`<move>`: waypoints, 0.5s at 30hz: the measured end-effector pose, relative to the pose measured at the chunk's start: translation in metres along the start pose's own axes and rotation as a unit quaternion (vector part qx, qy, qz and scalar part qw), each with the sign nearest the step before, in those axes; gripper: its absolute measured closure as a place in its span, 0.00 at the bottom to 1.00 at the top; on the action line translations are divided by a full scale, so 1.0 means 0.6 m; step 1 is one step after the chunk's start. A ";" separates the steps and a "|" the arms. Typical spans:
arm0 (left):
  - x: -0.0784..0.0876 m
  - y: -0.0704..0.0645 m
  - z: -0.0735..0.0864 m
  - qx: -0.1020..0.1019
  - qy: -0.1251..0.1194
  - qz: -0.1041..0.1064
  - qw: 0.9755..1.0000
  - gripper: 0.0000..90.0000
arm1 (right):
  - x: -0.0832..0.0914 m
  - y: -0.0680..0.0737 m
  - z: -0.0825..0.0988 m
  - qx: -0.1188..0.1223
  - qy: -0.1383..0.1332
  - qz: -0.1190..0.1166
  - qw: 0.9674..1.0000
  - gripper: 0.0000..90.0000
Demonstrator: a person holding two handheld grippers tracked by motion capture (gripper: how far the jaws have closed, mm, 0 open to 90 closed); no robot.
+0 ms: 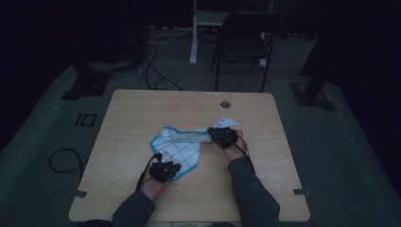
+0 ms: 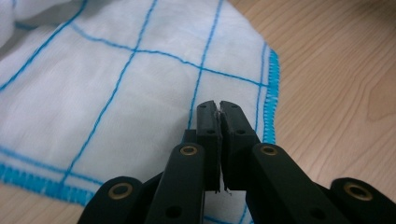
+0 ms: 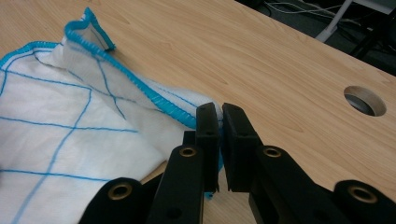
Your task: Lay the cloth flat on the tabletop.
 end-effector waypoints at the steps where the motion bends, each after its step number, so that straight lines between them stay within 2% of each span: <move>1: 0.003 0.003 0.003 0.000 0.001 -0.001 1.000 0.97 | 0.001 -0.001 0.000 0.000 0.000 0.001 1.000 0.96; 5: 0.015 0.012 0.014 0.001 0.005 -0.006 1.000 0.97 | 0.002 -0.006 0.002 -0.001 0.000 0.004 1.000 0.96; 8: 0.022 0.019 0.020 -0.006 0.013 -0.017 1.000 0.97 | 0.004 -0.008 0.003 -0.004 0.002 0.006 1.000 0.96; 15: 0.035 0.040 0.033 0.002 0.017 -0.030 0.999 0.97 | 0.009 -0.018 0.007 -0.005 0.003 0.013 1.000 0.96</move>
Point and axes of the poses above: each handheld gripper's, and its own axes: x roughly backward along the jaws, z roughly out of its underside, y roughly to its left, the point moved 3 cm from there along -x, roughly forward along the jaws, and after that the axes turned 8 degrees about -x, right-handed, at the moved point
